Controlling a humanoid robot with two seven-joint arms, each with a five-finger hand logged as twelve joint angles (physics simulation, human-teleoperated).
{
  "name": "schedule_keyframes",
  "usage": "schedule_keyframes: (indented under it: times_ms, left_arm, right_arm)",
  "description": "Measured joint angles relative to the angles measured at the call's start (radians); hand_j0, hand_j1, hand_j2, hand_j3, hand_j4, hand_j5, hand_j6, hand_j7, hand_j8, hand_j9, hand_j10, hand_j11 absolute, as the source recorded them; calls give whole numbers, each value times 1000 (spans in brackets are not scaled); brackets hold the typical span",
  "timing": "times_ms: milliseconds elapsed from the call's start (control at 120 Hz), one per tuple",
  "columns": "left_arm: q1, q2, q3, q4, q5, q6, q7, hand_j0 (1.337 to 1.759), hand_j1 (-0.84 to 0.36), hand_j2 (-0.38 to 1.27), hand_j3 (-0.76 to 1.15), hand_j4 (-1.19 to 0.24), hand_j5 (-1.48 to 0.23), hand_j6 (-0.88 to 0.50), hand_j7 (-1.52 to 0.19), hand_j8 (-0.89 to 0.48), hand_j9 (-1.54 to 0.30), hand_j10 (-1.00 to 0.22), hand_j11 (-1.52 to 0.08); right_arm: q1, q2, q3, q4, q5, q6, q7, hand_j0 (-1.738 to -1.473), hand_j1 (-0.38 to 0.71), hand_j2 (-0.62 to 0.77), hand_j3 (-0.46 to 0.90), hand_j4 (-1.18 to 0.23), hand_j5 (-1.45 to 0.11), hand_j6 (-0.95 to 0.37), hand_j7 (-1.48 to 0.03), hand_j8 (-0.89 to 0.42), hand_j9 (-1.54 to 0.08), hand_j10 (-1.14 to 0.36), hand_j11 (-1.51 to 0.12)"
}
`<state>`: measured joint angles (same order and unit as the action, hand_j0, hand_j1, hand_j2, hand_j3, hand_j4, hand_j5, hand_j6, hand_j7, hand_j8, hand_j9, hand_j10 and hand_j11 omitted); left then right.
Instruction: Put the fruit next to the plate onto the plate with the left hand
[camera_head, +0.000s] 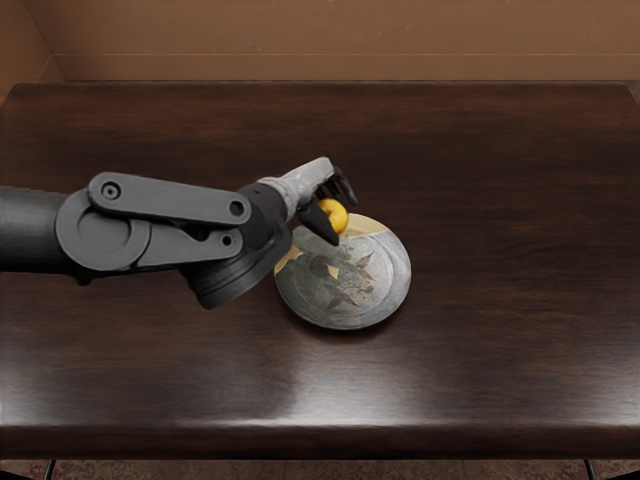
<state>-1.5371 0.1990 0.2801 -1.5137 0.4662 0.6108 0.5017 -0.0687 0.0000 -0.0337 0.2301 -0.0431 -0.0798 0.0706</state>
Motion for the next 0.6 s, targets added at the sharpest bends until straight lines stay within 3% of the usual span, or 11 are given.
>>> schedule_keyframes:
  times_ms: [600]
  left_arm:
    - [26, -15, 0, -12, 1, 0, -8, 1657, -306, 254, 0, -613, -822, -450, -831, -395, -810, -616, -808]
  right_arm:
    - [0, 0, 0, 0, 0, 0, 0, -1658, -326, -4, 0, -19, -25, -19, -25, -19, -25, -19, -25]
